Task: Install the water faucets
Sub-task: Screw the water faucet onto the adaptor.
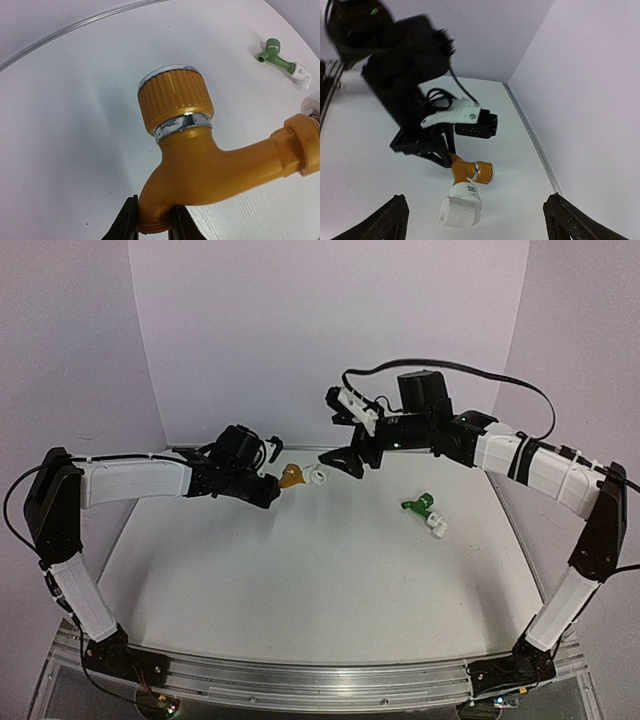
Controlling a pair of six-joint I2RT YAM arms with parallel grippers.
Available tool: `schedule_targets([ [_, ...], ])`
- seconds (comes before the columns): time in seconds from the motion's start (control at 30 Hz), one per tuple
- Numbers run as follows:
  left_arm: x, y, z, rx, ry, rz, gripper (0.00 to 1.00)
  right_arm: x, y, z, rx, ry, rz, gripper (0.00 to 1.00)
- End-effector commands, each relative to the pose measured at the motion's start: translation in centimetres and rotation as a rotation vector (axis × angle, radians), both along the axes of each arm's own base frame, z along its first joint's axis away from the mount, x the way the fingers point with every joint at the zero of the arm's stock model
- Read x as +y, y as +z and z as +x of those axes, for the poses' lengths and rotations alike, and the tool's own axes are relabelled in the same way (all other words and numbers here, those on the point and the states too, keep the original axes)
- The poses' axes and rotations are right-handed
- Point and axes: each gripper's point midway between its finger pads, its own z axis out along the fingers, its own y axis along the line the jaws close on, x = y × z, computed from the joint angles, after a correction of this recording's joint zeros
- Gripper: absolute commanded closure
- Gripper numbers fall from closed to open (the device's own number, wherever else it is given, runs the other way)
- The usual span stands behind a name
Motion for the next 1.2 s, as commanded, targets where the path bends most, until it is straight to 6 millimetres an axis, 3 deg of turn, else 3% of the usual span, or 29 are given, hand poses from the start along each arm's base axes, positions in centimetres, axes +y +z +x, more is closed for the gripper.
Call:
schedule_targets([
  [0.0,-1.5,4.2,-1.2,-0.030,-0.106,-0.094,1.00,-0.1,-3.2,-2.3,-0.374,0.304,-0.272,0.04],
  [0.3,-2.1,4.7,-1.0,-0.026,-0.126,-0.108,1.00,1.3,-6.4,-2.0,-0.403,0.422,-0.351,0.14],
  [0.53,-2.4,4.8,-0.9,-0.024,-0.133,-0.111,1.00,2.9,-8.9,-0.9,-0.410,0.395,-0.420,0.22],
  [0.9,-2.5,5.1,-0.7,-0.028,-0.132,-0.115,1.00,3.7,-9.7,2.2,-0.461,0.258,-0.445,0.43],
  [1.0,-2.3,5.4,-0.4,-0.040,-0.110,-0.109,1.00,4.0,-9.3,2.8,-0.398,0.199,-0.406,0.55],
  [1.17,-1.0,6.4,1.4,-0.097,0.019,-0.101,1.00,4.5,-8.3,4.5,-0.163,0.007,-0.275,0.86],
])
